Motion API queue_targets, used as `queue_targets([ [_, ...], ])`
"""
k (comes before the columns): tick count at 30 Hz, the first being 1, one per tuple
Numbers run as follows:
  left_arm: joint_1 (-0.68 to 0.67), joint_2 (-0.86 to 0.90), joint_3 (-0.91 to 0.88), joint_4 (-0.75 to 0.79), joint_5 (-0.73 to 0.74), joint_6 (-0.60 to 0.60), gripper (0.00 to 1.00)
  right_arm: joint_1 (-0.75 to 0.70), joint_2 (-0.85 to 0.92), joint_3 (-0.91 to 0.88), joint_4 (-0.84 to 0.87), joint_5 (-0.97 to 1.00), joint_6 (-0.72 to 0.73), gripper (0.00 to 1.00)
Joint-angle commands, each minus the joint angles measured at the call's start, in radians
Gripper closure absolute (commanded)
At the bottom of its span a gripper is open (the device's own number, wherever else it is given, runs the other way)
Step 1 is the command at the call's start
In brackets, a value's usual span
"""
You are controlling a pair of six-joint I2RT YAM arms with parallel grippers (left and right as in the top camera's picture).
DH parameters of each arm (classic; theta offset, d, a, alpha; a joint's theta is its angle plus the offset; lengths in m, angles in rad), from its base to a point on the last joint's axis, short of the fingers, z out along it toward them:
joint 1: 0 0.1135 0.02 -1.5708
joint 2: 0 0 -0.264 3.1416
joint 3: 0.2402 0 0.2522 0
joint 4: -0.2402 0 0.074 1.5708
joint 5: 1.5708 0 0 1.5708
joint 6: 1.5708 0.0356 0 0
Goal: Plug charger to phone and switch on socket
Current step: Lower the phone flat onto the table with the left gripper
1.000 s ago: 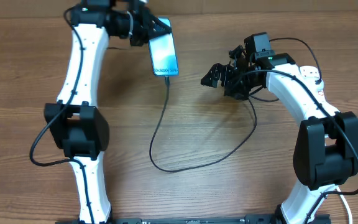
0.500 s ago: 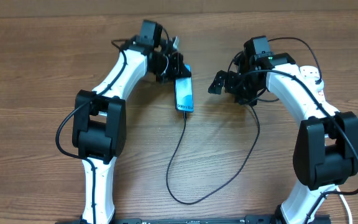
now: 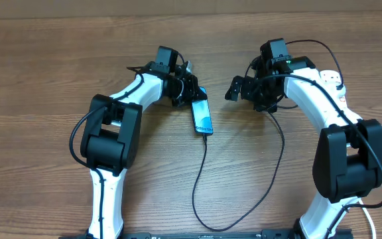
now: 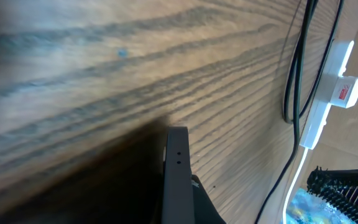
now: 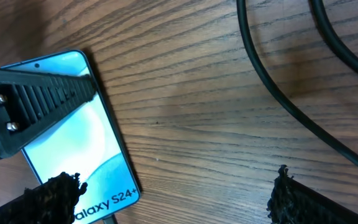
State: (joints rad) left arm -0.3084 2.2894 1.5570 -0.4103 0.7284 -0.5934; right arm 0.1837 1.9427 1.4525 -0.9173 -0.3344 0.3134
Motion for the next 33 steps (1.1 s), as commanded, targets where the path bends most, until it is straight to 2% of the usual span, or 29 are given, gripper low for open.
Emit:
queue_targets([
  [1, -0.008, -0.017, -0.004, 0.007, 0.02, -0.013, 0.96, -0.003, -0.005, 0.007, 0.002, 0.035, -0.008, 0.0],
  [4, -0.008, -0.017, -0.004, 0.007, 0.019, -0.013, 0.88, -0.003, -0.005, 0.007, 0.003, 0.035, -0.008, 0.0],
  [8, -0.008, -0.017, -0.004, 0.007, 0.019, -0.013, 0.73, -0.003, -0.005, 0.007, 0.007, 0.035, -0.008, 0.0],
  [23, -0.008, -0.017, -0.004, 0.003, 0.019, -0.013, 0.71, -0.003, -0.005, 0.007, 0.017, 0.034, -0.008, 0.0],
  [26, -0.008, -0.017, -0.004, 0.003, 0.019, -0.013, 0.67, -0.003, -0.005, 0.007, 0.017, 0.035, -0.008, 0.0],
  [27, -0.008, -0.017, -0.004, -0.002, 0.019, -0.013, 0.55, -0.003, -0.005, 0.007, 0.017, 0.035, -0.008, 0.0],
  [29, -0.008, -0.017, -0.004, -0.004, 0.016, -0.013, 0.4, -0.003, -0.005, 0.007, 0.017, 0.035, -0.008, 0.0],
  [31, -0.006, -0.017, -0.004, -0.009, 0.011, -0.013, 0.18, -0.003, -0.005, 0.007, 0.017, 0.034, -0.008, 0.0],
  [33, -0.005, -0.017, -0.004, -0.022, -0.002, -0.018, 0.02, -0.003, -0.005, 0.007, 0.018, 0.035, -0.008, 0.0],
])
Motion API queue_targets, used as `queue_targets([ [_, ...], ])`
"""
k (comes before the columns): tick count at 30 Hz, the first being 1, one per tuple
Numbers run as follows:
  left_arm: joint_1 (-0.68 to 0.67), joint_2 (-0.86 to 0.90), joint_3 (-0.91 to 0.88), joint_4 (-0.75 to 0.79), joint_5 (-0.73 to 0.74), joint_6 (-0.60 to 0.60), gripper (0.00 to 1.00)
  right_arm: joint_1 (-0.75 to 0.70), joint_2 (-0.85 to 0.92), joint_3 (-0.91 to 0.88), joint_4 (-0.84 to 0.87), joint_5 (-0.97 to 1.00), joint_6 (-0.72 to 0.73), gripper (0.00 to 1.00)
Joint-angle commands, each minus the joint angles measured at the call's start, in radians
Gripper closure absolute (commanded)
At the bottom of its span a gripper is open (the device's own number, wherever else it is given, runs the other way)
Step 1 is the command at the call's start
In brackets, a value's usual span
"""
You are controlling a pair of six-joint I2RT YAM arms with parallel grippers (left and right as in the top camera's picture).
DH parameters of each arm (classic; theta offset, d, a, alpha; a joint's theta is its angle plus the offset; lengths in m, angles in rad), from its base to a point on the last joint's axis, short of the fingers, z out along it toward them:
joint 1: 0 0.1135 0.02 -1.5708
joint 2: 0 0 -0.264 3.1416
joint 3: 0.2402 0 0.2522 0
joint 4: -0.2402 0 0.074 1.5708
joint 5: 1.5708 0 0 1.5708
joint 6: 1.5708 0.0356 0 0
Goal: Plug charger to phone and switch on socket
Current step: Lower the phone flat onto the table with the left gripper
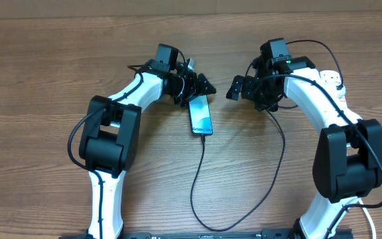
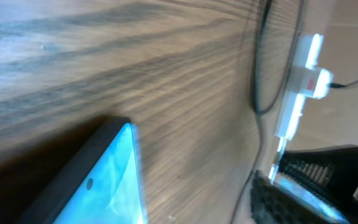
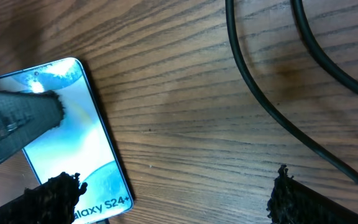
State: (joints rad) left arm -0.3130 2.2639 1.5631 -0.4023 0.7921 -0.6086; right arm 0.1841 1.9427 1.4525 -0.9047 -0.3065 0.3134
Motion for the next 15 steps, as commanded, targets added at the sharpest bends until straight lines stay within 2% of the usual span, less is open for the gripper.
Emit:
queue_targets([
  [1, -0.001, 0.008, -0.01, -0.042, -0.08, -0.009, 0.0, -0.003, -0.005, 0.007, 0.005, 0.007, -0.008, 0.0],
  [15, -0.001, 0.008, -0.01, -0.167, -0.261, -0.006, 0.0, -0.003, -0.005, 0.007, 0.007, 0.007, -0.008, 0.0],
])
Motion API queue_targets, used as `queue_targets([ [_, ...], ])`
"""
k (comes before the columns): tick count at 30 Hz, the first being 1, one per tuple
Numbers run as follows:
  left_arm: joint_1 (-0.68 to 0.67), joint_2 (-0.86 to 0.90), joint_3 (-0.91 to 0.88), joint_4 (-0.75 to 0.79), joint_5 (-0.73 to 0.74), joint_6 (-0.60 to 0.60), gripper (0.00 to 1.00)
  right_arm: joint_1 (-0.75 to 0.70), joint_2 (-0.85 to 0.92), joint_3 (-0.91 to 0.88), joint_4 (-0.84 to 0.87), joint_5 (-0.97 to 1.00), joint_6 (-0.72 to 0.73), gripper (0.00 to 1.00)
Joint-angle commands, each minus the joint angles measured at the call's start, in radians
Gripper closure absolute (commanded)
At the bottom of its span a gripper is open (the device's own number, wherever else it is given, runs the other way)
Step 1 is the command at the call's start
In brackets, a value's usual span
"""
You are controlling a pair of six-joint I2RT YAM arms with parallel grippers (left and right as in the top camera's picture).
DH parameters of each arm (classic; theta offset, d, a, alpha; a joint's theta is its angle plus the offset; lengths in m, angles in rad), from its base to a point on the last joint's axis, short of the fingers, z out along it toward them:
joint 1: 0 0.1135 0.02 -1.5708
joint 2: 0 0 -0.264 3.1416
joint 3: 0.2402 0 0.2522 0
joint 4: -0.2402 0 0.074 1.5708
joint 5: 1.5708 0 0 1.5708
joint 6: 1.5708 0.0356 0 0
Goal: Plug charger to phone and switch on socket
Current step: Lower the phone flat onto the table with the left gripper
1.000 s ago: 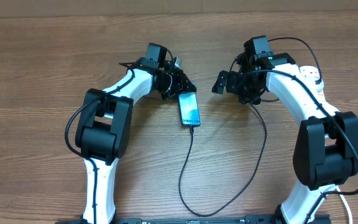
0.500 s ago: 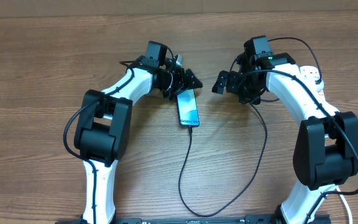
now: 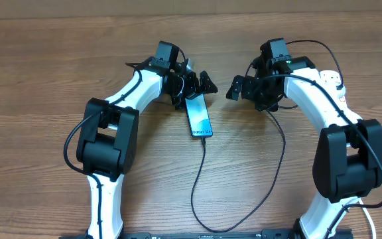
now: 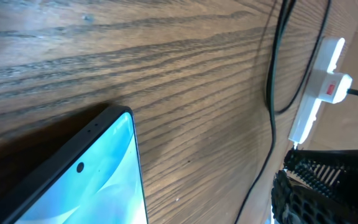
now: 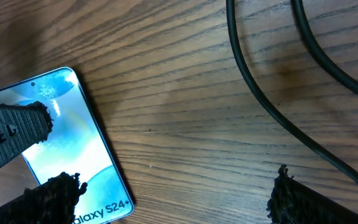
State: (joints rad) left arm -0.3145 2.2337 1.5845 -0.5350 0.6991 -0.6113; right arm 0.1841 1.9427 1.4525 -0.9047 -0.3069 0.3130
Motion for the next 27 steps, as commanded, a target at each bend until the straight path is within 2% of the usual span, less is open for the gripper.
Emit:
queue_targets([
  [1, 0.001, 0.039, -0.031, -0.037, -0.175, -0.007, 0.0, -0.003, -0.005, 0.007, 0.007, 0.007, -0.007, 0.0],
  [27, 0.002, 0.039, -0.031, -0.061, -0.209, -0.137, 0.0, -0.003, -0.005, 0.007, 0.01, 0.008, -0.008, 0.0],
])
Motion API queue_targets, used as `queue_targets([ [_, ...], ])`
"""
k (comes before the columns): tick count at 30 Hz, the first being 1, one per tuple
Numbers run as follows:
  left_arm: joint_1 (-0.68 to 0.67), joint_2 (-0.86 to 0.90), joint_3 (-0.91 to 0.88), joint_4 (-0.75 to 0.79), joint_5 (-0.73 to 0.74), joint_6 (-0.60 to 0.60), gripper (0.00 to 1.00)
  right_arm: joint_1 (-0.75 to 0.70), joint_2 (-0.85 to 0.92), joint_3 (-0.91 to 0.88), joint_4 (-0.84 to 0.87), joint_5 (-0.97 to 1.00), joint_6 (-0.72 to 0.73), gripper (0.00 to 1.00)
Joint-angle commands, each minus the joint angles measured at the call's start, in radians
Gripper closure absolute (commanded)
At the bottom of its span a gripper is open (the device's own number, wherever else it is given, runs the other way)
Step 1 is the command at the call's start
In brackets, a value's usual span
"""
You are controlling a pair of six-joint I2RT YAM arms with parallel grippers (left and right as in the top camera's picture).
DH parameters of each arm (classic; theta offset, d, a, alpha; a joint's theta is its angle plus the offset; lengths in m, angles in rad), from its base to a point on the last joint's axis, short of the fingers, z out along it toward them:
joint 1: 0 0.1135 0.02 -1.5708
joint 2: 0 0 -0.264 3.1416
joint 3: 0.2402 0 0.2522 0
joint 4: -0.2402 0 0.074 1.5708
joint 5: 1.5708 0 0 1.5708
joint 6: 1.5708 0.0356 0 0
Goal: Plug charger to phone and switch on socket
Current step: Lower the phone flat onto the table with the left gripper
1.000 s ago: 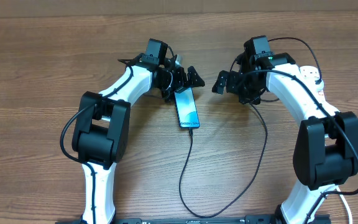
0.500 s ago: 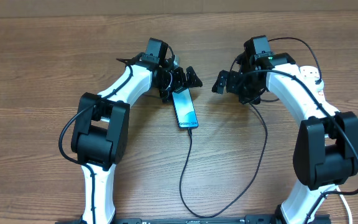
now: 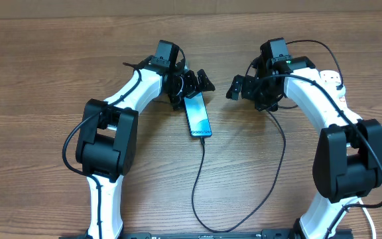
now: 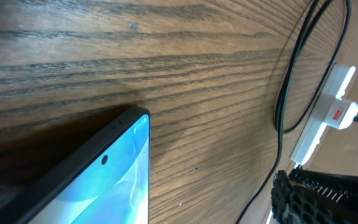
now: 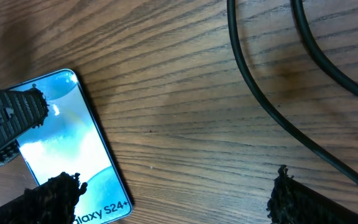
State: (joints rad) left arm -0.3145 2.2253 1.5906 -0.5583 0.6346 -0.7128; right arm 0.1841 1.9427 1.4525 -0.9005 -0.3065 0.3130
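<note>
The phone (image 3: pixel 197 114) lies face up mid-table with its blue screen lit, also seen in the left wrist view (image 4: pixel 104 186) and the right wrist view (image 5: pixel 73 149). A black charger cable (image 3: pixel 201 172) meets its near end and loops round towards the right arm. My left gripper (image 3: pixel 193 89) stands open over the phone's far end, one finger (image 4: pixel 309 199) showing to the phone's right. My right gripper (image 3: pixel 239 89) is open to the right of the phone, holding nothing. The white socket strip (image 4: pixel 325 121) with a red switch (image 4: pixel 337 114) lies at the right.
Two black cables (image 5: pixel 272 112) cross the wood under my right gripper. In the overhead view the socket strip (image 3: pixel 333 81) is mostly covered by my right arm. The bare wooden table (image 3: pixel 45 79) stretches away to the left.
My left gripper has shifted slightly, its finger now at the phone's far corner rather than across the screen. The phone has barely moved. The right arm is unchanged.
At first my left gripper sat close at the phone's far end, a finger across the screen, the phone slanted with its far end to the left. Then it stood open, and at each moment the phone lay turned further, its near end swinging left.
</note>
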Motion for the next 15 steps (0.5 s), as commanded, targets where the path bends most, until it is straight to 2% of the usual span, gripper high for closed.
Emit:
queue_targets([
  [1, 0.002, 0.047, -0.037, -0.042, -0.148, -0.035, 0.0, -0.003, -0.005, 0.006, 0.006, 0.007, -0.008, 0.0],
  [15, 0.002, 0.047, -0.037, -0.074, -0.193, -0.036, 0.0, -0.003, -0.005, 0.006, 0.008, 0.007, -0.008, 0.0],
])
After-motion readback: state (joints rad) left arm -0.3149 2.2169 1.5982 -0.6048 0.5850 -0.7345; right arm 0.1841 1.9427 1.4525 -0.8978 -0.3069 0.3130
